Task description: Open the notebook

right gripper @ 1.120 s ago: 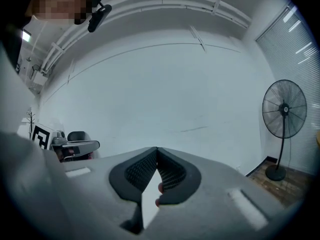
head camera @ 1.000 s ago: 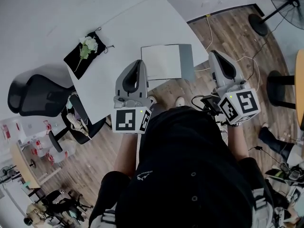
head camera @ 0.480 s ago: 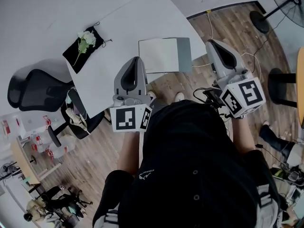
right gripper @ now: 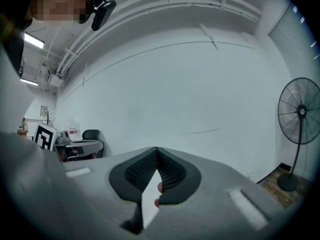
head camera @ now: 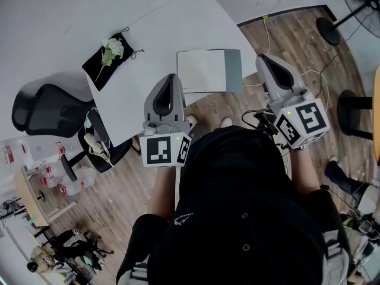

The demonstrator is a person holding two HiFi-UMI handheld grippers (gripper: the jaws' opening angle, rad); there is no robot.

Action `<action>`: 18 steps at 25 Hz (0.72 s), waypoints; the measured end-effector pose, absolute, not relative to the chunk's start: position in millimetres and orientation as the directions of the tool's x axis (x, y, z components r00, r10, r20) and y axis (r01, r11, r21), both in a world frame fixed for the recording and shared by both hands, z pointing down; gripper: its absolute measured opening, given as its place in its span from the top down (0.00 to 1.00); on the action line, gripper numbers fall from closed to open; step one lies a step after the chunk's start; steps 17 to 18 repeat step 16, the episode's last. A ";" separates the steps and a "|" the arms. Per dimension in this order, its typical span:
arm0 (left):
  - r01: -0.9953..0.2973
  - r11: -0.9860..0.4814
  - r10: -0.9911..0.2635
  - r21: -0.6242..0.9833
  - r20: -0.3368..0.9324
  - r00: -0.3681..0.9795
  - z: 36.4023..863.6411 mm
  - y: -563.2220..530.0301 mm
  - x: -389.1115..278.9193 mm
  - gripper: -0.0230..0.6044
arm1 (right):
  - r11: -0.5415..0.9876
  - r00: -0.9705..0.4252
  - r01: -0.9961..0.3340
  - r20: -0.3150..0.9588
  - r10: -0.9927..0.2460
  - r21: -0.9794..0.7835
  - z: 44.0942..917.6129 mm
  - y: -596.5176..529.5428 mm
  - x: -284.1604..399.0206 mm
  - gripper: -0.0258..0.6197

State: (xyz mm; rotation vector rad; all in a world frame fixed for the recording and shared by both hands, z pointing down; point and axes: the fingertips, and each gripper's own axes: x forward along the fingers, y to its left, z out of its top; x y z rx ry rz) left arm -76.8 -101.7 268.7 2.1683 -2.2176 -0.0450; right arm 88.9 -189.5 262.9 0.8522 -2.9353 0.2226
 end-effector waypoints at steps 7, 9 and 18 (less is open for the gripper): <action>-0.998 0.031 -0.999 0.048 0.020 -0.030 275.1 -98.3 -76.5 0.95 | 0.834 -0.844 -0.534 0.133 -0.519 -0.139 274.5 -193.2 88.6 0.95; -0.998 0.034 -0.999 0.048 0.022 -0.033 277.0 -96.7 -75.8 0.95 | 0.835 -0.846 -0.531 0.135 -0.515 -0.141 276.3 -192.3 88.1 0.95; -0.999 0.034 -0.999 0.041 0.023 -0.033 280.5 -95.4 -75.6 0.95 | 0.837 -0.847 -0.529 0.139 -0.513 -0.141 278.4 -189.5 86.6 0.95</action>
